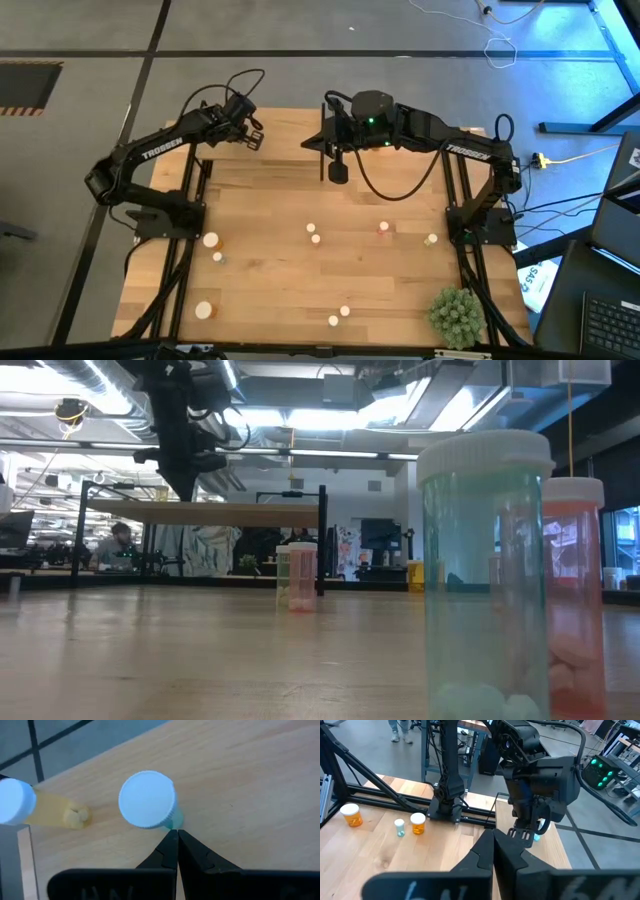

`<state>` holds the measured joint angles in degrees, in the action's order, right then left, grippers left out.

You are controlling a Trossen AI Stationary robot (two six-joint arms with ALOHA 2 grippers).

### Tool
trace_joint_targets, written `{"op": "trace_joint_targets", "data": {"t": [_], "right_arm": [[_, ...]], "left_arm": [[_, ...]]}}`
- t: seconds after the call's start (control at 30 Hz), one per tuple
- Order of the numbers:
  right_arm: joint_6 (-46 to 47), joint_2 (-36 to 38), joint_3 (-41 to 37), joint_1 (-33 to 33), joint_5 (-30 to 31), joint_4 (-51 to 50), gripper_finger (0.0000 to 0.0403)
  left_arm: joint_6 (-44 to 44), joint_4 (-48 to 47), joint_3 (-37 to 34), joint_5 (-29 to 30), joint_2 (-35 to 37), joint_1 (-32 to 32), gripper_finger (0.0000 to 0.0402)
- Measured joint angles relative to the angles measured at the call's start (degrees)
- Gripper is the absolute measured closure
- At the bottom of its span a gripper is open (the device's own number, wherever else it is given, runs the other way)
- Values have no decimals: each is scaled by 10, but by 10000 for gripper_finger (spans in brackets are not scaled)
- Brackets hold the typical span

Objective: Pick and place medicine bottles onto shelf by color
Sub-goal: Put the top right small blue pill on the shelf

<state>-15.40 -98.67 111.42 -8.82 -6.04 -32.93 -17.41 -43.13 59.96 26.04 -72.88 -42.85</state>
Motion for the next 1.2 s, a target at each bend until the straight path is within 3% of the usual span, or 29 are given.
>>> {"op": "trace_joint_targets", "data": {"t": [0.47, 1.2], "right_arm": [[-1, 0, 0, 0, 0, 0, 398], [0, 0, 0, 0, 7, -9, 398]], "left_arm": [[15, 22, 0, 33, 0, 0, 402], [15, 18, 0, 29, 0, -4, 401]]}}
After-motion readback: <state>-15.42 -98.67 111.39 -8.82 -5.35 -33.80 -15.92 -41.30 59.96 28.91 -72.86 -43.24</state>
